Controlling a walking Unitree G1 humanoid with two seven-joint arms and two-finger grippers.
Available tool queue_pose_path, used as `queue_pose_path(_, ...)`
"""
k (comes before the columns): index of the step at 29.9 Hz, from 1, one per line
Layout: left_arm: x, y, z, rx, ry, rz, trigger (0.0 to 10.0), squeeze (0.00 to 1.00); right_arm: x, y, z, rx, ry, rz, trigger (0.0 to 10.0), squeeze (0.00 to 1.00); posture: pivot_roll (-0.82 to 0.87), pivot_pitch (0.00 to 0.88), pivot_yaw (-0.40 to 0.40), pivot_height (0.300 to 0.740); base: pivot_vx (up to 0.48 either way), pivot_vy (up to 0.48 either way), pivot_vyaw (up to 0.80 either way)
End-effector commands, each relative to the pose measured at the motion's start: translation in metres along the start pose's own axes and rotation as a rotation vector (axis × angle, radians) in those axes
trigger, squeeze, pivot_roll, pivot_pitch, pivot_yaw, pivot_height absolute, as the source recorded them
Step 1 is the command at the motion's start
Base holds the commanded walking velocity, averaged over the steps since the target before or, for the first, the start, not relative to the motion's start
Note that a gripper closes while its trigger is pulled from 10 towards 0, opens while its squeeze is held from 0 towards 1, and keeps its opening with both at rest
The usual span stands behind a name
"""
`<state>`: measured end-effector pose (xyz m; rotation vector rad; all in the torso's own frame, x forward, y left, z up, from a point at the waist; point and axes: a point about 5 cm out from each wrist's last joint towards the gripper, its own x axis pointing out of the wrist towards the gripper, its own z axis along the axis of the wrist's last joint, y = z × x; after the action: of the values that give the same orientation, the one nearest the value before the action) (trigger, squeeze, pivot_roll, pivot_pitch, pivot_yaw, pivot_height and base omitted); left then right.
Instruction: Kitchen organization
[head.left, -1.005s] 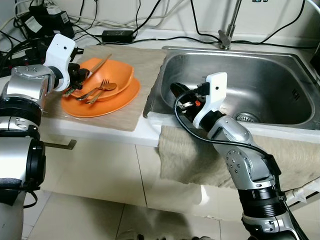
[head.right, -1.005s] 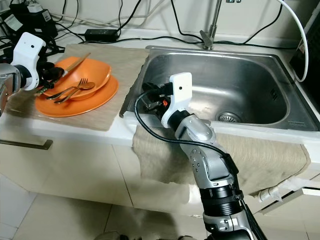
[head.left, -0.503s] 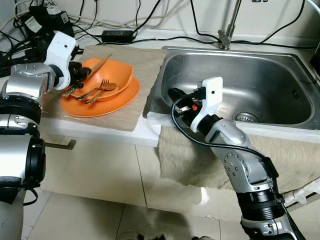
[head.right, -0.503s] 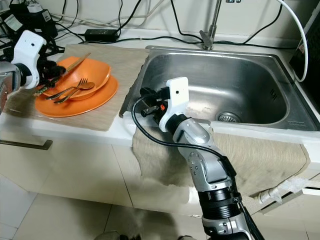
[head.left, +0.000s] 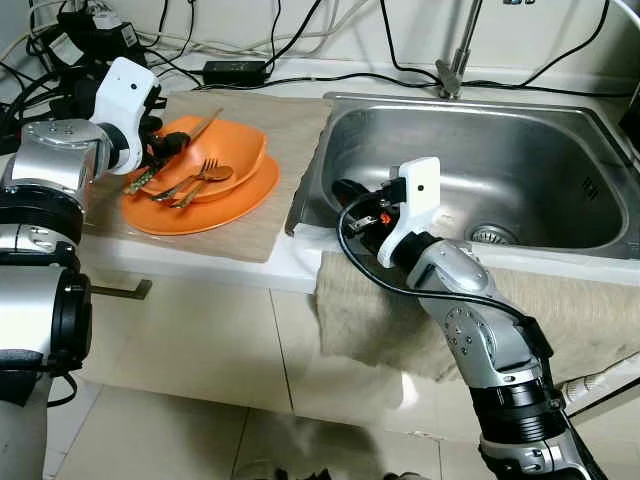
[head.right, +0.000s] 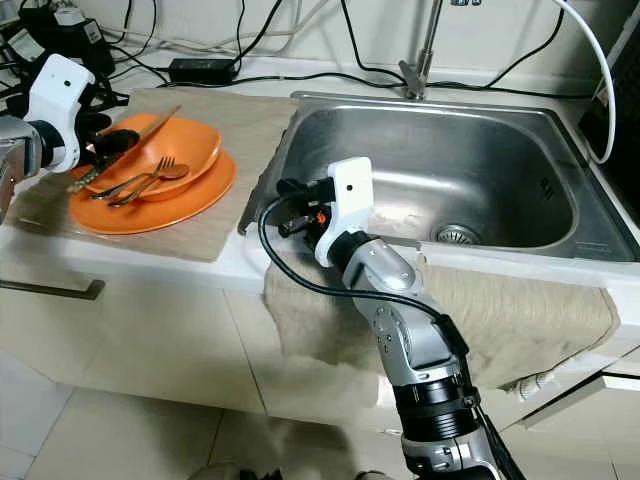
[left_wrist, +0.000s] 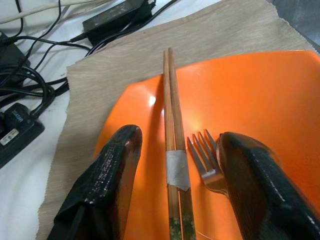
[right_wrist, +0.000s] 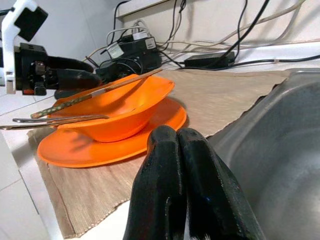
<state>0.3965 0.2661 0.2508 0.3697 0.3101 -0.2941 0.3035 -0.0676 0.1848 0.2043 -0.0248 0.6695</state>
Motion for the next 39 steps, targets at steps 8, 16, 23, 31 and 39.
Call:
queue_pose_path(8,0.0,-0.001,0.004,0.003,0.002,-0.022,10.0,0.0,0.001,0.0,-0.002,-0.007,0.008,-0.004,10.0,0.0,0.05,0.002,0.057,0.74,0.0,0.0,0.0)
queue_pose_path(16,0.005,-0.007,-0.004,-0.01,0.027,-0.028,10.0,0.0,0.002,0.002,-0.002,-0.013,0.007,0.001,10.0,0.0,0.04,0.0,0.058,0.74,0.0,0.0,0.0)
queue_pose_path(23,0.006,-0.008,-0.011,-0.008,0.05,-0.014,10.0,0.0,0.002,0.003,-0.002,-0.02,0.007,0.002,10.0,0.0,0.04,0.0,0.054,0.74,0.0,0.0,0.0)
queue_pose_path(31,0.005,-0.005,-0.018,0.002,0.078,0.015,10.0,0.0,0.001,0.003,-0.003,-0.024,0.008,0.002,10.0,0.0,0.04,0.0,0.053,0.74,0.0,0.0,0.0)
queue_pose_path(39,0.006,-0.006,-0.027,0.021,0.109,0.035,10.0,0.0,0.001,0.005,-0.003,-0.031,0.009,0.005,10.0,0.0,0.03,0.0,0.051,0.74,0.0,0.0,0.0)
